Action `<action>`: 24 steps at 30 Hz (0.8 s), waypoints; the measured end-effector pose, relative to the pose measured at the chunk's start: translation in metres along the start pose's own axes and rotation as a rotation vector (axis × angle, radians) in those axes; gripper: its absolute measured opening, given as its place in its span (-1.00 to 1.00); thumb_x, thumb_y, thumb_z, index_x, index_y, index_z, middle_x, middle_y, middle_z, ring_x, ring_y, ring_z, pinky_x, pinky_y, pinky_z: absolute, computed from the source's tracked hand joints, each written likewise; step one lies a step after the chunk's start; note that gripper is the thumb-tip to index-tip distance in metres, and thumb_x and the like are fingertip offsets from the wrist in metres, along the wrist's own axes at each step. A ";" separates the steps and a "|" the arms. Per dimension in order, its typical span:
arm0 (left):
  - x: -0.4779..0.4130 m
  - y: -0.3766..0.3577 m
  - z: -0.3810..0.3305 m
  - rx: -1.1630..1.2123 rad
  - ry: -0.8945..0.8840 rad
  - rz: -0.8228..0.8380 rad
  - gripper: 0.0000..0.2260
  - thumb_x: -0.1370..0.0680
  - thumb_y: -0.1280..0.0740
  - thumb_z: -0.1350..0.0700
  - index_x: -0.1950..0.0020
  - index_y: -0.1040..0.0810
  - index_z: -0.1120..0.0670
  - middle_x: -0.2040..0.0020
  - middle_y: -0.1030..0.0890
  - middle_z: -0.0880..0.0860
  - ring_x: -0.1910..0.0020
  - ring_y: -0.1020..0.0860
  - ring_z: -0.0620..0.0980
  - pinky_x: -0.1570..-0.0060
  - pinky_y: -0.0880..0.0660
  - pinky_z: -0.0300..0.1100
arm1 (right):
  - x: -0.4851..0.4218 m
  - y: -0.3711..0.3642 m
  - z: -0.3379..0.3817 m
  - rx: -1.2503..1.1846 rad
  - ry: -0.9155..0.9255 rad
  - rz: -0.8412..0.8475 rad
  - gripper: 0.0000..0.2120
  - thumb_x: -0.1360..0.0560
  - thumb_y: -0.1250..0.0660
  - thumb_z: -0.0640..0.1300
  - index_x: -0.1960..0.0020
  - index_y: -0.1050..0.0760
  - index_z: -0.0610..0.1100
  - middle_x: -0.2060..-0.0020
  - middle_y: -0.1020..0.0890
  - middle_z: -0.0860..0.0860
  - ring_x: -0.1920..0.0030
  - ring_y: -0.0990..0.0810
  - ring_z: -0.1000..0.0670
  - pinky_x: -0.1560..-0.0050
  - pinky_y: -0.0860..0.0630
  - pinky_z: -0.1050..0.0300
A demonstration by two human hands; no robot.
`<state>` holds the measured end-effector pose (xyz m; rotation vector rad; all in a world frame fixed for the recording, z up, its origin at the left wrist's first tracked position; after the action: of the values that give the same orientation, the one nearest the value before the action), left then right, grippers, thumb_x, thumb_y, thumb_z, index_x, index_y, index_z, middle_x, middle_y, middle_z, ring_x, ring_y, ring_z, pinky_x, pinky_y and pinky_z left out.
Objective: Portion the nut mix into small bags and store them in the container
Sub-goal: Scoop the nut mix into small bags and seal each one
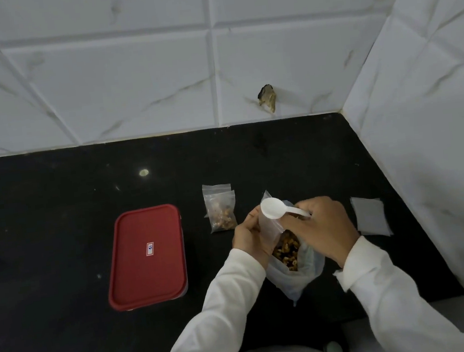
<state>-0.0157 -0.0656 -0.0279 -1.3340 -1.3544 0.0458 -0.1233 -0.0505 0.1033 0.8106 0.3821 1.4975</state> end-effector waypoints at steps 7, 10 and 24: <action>0.007 0.006 -0.003 0.067 0.075 0.017 -0.75 -0.62 -0.21 0.13 -0.18 -0.62 0.12 -0.06 -0.66 0.17 0.06 -0.64 0.09 0.25 -0.57 -0.13 | 0.006 0.026 -0.018 -0.299 -0.081 -0.034 -0.69 -0.40 -0.36 0.25 0.12 -0.60 0.02 0.39 -0.52 -0.04 0.37 -0.45 0.05 0.30 -0.41 0.17; 0.006 0.013 -0.004 0.104 0.108 0.001 -0.76 -0.62 -0.21 0.12 -0.19 -0.59 0.16 0.15 -0.68 0.15 0.29 -0.67 0.04 0.41 -0.57 -0.21 | 0.006 0.020 -0.049 -0.315 -0.174 -0.032 -0.64 -0.51 -0.24 0.22 0.12 -0.56 -0.07 0.38 -0.47 -0.05 0.33 -0.44 0.00 0.20 -0.43 0.08; -0.014 0.038 0.007 0.180 0.162 0.104 -0.82 -0.46 -0.34 0.01 0.08 -0.60 0.10 0.16 -0.60 0.03 0.25 -0.65 0.00 0.40 -0.59 -0.22 | -0.020 -0.053 -0.113 0.460 0.219 -0.136 -0.71 -0.31 -0.54 -0.30 -0.01 -0.64 -0.16 0.22 -0.62 -0.07 0.23 -0.62 -0.04 0.19 -0.47 0.20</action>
<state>-0.0007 -0.0573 -0.0651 -1.2285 -1.1175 0.1253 -0.1638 -0.0362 -0.0160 0.9580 0.9518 1.3909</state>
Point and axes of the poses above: each hand's wrist, its own x-axis away from the middle knuckle, its own y-axis out of the back of the hand, z = x × y, the point moved 6 cm from there along -x, towards the middle knuckle
